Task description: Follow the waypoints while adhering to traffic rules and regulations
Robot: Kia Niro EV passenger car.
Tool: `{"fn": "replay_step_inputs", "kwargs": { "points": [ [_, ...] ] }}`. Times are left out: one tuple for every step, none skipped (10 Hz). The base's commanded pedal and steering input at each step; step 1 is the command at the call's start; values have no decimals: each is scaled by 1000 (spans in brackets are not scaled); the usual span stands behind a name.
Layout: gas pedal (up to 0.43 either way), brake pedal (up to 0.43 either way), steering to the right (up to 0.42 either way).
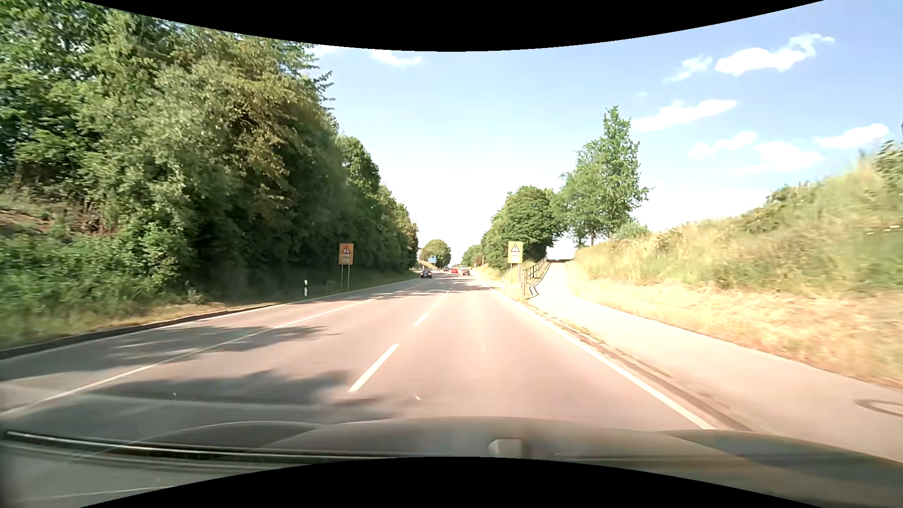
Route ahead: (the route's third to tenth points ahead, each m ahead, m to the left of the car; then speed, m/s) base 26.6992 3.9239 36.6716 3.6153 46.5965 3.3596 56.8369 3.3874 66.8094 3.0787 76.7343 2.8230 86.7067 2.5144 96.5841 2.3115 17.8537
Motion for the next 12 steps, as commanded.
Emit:
{"fn": "replay_step_inputs", "kwargs": {
  "points": [
    [87,6,-1],
    [87,6,-2],
    [87,6,-2],
    [87,6,-2],
    [87,6,-2],
    [98,6,-2],
    [98,6,-2],
    [98,6,-1],
    [98,6,-1],
    [98,6,-1],
    [98,6,-1],
    [98,6,-1]
  ]
}}
